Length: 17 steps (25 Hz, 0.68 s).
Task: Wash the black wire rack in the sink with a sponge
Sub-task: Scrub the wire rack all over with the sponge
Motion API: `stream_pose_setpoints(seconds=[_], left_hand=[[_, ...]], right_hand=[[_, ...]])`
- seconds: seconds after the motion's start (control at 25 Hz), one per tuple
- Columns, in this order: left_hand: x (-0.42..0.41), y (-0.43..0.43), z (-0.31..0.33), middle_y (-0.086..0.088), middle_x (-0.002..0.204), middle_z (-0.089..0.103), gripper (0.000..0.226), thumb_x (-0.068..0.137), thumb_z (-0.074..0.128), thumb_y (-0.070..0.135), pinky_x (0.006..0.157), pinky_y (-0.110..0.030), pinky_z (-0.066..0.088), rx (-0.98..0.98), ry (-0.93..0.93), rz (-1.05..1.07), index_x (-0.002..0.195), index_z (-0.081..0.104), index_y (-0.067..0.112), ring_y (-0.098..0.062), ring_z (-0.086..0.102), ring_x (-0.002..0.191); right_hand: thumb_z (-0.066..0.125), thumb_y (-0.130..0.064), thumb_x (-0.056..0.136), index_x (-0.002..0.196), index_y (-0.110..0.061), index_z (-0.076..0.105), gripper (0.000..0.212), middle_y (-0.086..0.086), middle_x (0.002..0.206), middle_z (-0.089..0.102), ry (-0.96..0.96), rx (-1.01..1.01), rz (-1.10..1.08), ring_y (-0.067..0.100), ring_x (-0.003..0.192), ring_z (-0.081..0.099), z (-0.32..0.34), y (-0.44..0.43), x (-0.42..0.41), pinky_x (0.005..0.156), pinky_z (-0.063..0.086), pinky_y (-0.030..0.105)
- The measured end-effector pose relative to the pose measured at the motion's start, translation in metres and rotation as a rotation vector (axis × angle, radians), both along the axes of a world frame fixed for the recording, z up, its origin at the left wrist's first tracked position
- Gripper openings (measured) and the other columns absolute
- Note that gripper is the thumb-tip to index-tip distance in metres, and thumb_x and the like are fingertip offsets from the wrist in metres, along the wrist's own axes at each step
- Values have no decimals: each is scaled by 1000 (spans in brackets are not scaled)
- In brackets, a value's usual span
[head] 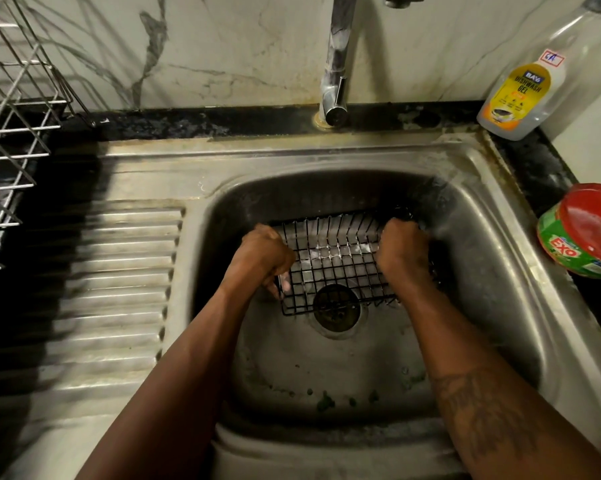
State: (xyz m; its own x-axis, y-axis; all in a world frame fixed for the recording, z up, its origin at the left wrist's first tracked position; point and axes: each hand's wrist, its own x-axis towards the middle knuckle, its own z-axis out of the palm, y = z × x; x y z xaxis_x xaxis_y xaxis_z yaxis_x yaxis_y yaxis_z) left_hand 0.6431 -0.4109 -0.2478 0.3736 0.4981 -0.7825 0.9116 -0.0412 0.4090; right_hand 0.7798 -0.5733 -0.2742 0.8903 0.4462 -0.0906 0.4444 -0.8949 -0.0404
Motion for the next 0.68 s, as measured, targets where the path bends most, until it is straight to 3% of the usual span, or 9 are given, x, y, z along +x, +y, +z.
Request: stream_pose_setpoints(seconds=[0.12,0.24,0.4,0.48,0.56,0.68], left_hand=[[-3,-2,7,-24,69,73,20,96,52,-6,66,-50,63,35,-21,-36,110,54,-20,-38,73,61],[-5,-3,15,-24,77,75,18,92,57,-8,72,-48,64,52,19,-66,107,58,-19,-36,75,67],[-4,-6,19,-22,76,75,18,94,57,-4,68,-47,64,148,-22,-62,108,50,-14,-34,76,68],[-8,-5,16,-21,81,75,17,92,61,0,67,-45,64,204,-67,-86,105,52,-5,-32,76,70],[-10,-4,14,-19,82,74,12,89,64,4,61,-43,64,248,-145,-63,89,52,6,-31,75,65],[-6,-5,17,-23,87,76,14,95,58,-2,76,-47,63,171,-26,-65,101,48,-10,-34,76,75]], right_hand=[[58,0,94,104,-4,66,13,18,106,68,19,-27,-22,30,97,67,3,2,-7,65,48,32],[70,-6,89,100,-8,66,11,11,98,67,119,65,30,19,78,61,-3,13,-16,61,46,24],[73,-11,88,98,-15,70,11,-2,93,65,447,252,362,7,81,61,-6,39,-52,72,50,18],[73,-10,88,99,-10,68,12,-5,84,59,581,242,482,3,77,58,0,49,-69,65,47,13],[71,-8,90,104,-7,67,15,-5,88,60,600,215,487,3,76,56,0,49,-67,61,41,10],[68,-14,92,105,-14,69,13,2,105,67,452,123,386,8,88,59,-4,34,-39,70,44,14]])
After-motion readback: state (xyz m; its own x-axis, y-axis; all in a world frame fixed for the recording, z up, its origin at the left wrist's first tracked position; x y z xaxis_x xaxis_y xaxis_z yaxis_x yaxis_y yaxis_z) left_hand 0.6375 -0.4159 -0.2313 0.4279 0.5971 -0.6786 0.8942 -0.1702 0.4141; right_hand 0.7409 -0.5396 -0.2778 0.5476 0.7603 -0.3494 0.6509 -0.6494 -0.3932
